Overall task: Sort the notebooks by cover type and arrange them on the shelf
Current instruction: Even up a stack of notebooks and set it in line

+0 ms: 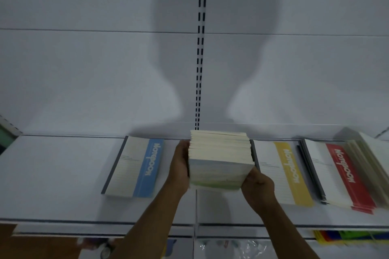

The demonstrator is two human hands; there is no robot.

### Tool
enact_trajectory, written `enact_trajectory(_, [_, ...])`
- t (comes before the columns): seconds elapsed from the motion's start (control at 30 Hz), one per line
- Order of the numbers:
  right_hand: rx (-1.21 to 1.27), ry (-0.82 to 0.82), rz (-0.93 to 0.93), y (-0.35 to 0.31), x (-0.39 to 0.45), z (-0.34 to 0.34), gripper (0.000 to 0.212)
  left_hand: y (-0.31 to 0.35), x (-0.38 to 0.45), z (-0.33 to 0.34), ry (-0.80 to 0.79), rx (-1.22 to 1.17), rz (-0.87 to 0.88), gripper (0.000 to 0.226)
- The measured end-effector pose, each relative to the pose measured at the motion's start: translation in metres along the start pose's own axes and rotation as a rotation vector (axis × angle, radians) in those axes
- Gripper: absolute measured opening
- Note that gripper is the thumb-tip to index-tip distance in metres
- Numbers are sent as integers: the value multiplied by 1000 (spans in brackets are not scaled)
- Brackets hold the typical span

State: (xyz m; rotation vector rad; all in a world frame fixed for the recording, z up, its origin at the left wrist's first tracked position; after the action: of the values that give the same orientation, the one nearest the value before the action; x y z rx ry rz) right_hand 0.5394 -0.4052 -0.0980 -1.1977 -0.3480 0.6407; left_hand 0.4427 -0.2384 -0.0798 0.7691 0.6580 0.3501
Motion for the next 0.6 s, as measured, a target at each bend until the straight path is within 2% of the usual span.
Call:
enact_trajectory(0.03, [33,35,15,-3,0,3,57,2,1,1,18,-19,-12,41])
enact_trajectory(0.13, [-74,148,-58,-19,8,19,45,2,4,4,17,-6,-61,42])
enact_trajectory(0.23, [-120,194,-102,-29,12,34,40,0,-1,3,41,47,-94,40])
enact_trajectory(0.47, [-187,164,-141,-29,9,33,32,-2,-4,-2,159,94,-116,31])
enact_trajectory(0.6, [-147,156,-61,-26,15,30,34,-2,-3,-4,217,93,-141,31])
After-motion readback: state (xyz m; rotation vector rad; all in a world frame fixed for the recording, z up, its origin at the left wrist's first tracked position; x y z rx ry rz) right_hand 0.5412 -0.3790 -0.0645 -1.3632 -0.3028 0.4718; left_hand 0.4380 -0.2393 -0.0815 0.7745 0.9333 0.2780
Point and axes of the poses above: each hand's wrist, its own x-axis towards the middle knuckle, its own z-axis out of the palm, y = z × x, the point moved 5 cm from there along x, towards the middle knuckle, and after that the axes turned 6 degrees about -z, right-handed, at the moved point
